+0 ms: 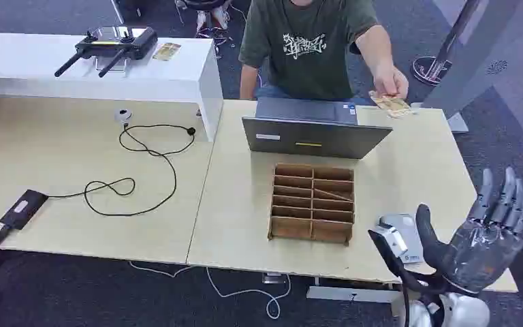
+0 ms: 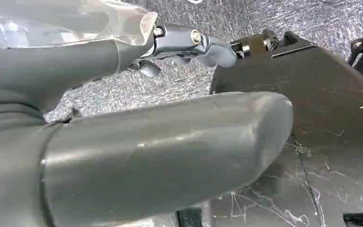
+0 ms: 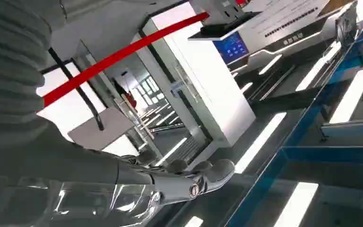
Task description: Pass the card to the sensor for recognition and then transmit it.
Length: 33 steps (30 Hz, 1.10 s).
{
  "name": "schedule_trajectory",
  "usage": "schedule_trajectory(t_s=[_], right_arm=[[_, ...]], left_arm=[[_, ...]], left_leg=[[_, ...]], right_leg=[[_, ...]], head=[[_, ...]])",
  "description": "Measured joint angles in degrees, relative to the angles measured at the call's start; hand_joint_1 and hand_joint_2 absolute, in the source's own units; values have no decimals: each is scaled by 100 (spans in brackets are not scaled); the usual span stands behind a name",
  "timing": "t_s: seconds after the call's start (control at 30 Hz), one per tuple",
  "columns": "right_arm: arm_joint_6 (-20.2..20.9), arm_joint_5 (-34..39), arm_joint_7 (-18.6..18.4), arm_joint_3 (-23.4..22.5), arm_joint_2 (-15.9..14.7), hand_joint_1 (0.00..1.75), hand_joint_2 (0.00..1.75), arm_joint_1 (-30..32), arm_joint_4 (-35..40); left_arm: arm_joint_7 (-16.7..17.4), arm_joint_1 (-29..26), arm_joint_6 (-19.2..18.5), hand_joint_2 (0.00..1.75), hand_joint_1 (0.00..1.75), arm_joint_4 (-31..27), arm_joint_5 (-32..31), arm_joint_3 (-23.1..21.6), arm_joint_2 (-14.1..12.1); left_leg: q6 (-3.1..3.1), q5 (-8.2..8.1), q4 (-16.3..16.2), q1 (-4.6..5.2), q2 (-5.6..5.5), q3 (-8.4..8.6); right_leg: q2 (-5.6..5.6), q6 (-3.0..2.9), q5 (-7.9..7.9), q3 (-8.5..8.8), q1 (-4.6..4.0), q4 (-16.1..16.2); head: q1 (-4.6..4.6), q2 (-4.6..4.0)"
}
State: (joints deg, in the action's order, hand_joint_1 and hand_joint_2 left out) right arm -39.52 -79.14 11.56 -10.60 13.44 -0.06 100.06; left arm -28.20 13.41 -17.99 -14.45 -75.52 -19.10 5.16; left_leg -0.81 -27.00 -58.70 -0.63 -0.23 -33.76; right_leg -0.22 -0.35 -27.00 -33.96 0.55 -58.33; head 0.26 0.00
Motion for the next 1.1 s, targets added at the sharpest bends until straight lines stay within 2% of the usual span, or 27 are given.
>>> schedule_trajectory(t_s=[0.27,0.5,0.7,0.93,1.1], right_arm=[[0,-22,-33,11,-15,0,175,-80,-162],[0,-313,-593,162,-112,0,175,-526,-619],[83,-527,-1056,520,-483,0,175,-1301,-1441],[363,-463,-1231,820,-938,0,175,-2263,-2462],[516,-439,-1316,1082,-1126,0,175,-2811,-3163]], left_arm=[[0,1,-7,0,0,0,-2,-2,0],[-39,26,-94,0,0,0,-15,-35,0],[-138,75,-217,0,0,0,-39,-136,0],[-188,137,-321,0,0,0,-85,-256,0],[-190,190,-369,0,0,0,-83,-319,0]], left_leg=[[0,0,0,0,0,-1],[-2,2,0,0,4,4],[0,10,-1,0,6,4],[2,12,-2,0,2,3],[2,12,-2,0,5,3]], right_leg=[[-1,0,0,1,0,0],[7,-2,3,0,0,0],[7,-2,9,0,0,-1],[3,-1,13,0,0,0],[9,-4,17,-4,0,-1]], head=[[0,0],[-2,0],[0,0],[0,0],[2,0]])
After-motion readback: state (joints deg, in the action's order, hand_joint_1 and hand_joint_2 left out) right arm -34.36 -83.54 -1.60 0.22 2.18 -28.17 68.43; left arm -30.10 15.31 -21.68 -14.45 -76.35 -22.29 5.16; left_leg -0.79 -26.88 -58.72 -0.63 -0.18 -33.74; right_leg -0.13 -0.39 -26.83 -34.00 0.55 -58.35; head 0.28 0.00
